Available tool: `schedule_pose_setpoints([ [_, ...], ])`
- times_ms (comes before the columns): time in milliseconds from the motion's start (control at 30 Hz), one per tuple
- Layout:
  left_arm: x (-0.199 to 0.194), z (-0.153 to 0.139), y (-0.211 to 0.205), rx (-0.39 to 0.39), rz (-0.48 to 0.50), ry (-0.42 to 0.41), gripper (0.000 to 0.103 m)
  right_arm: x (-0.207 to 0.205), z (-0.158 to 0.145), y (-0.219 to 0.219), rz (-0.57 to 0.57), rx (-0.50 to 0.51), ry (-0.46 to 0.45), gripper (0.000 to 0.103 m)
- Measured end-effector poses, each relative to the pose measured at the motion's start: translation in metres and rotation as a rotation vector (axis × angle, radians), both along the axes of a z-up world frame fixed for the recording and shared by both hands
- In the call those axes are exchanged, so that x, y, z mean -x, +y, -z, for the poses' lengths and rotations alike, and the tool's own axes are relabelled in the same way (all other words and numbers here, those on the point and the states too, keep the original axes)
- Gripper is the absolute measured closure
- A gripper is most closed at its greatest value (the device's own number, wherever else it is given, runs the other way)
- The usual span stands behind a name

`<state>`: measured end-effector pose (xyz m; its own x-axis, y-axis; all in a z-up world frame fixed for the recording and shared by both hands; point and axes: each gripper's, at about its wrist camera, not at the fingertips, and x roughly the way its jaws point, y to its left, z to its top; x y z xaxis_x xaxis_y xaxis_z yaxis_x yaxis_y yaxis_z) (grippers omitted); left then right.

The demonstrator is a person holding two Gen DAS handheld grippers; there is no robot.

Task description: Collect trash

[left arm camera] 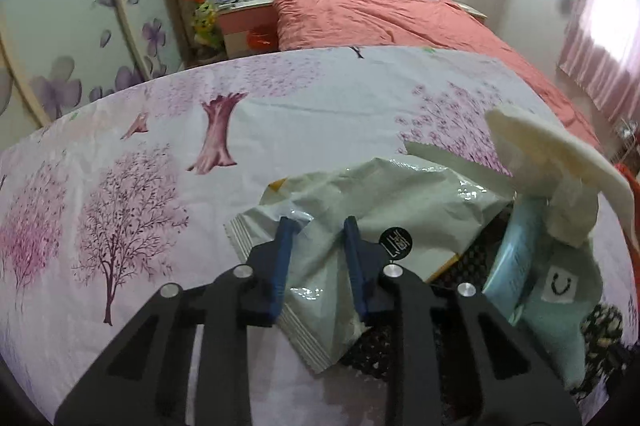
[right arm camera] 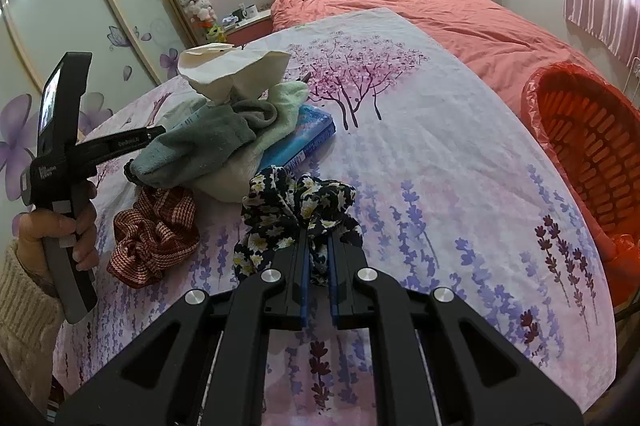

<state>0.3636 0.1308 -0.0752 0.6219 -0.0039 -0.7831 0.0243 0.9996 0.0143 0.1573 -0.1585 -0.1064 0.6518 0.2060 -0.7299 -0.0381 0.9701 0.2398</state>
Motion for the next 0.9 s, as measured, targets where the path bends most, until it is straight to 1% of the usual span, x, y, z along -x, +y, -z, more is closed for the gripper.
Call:
schedule_pose_setpoints([
  [33, 0.000, 0.000, 0.000, -0.006, -0.005, -0.004, 0.074, 0.000, 0.000, 0.000, 0.000, 0.000, 0.000, 0.095],
  [67, 0.000, 0.000, 0.000, -0.015, -0.009, -0.008, 0.068, 0.000, 0.000, 0.000, 0.000, 0.000, 0.000, 0.095],
  [100, 0.000, 0.000, -0.001, -0.017, -0.009, -0.012, 0.056, 0.000, 0.000, 0.000, 0.000, 0.000, 0.000, 0.095],
  [133, 0.000, 0.002, 0.000, -0.007, -0.008, -0.010, 0.051, 0.000, 0.001, 0.000, -0.001, 0.000, 0.000, 0.095],
  [167, 0.000, 0.004, 0.000, -0.001, -0.007, -0.009, 0.049, 0.000, 0.000, 0.000, 0.000, -0.001, 0.000, 0.095],
  [233, 0.000, 0.008, 0.000, 0.005, -0.004, -0.007, 0.050, 0.000, 0.001, 0.000, 0.000, -0.001, 0.001, 0.095],
  [267, 0.001, 0.010, -0.001, 0.013, 0.001, 0.001, 0.053, -0.001, 0.001, 0.000, -0.001, -0.001, 0.002, 0.095],
  [300, 0.001, 0.010, -0.001, 0.016, 0.004, -0.003, 0.075, -0.001, 0.002, 0.001, 0.000, -0.001, 0.003, 0.095],
  [333, 0.001, 0.010, -0.002, 0.005, 0.000, -0.001, 0.093, -0.001, 0.002, 0.001, 0.000, -0.001, 0.003, 0.095],
  [367, 0.002, 0.010, -0.003, 0.008, 0.004, -0.002, 0.102, -0.001, 0.002, 0.001, 0.000, 0.000, 0.004, 0.095],
  [500, 0.007, 0.009, -0.002, 0.014, 0.011, -0.008, 0.102, -0.001, 0.003, 0.001, 0.001, 0.004, 0.005, 0.095],
  [567, 0.011, 0.005, 0.007, 0.059, 0.004, -0.013, 0.102, 0.000, 0.002, 0.001, 0.000, 0.003, 0.002, 0.095],
  [633, 0.016, -0.002, 0.018, 0.087, -0.010, -0.031, 0.102, 0.003, 0.000, 0.000, -0.002, 0.004, -0.002, 0.095],
  [667, 0.018, -0.005, 0.024, 0.096, -0.019, -0.038, 0.099, 0.004, -0.001, -0.001, -0.002, 0.005, -0.004, 0.095],
  [733, 0.019, -0.009, 0.034, 0.092, -0.037, -0.046, 0.084, 0.006, -0.001, -0.002, -0.002, 0.004, -0.005, 0.095],
  [767, 0.018, -0.010, 0.037, 0.081, -0.047, -0.047, 0.068, 0.006, 0.000, -0.002, -0.002, 0.004, -0.005, 0.095],
  [800, 0.018, -0.010, 0.039, 0.073, -0.057, -0.046, 0.061, 0.006, 0.000, -0.001, -0.001, 0.004, -0.005, 0.095],
  [900, 0.016, -0.006, 0.036, 0.080, -0.051, -0.015, 0.060, 0.006, 0.000, -0.001, 0.000, 0.003, -0.002, 0.095],
])
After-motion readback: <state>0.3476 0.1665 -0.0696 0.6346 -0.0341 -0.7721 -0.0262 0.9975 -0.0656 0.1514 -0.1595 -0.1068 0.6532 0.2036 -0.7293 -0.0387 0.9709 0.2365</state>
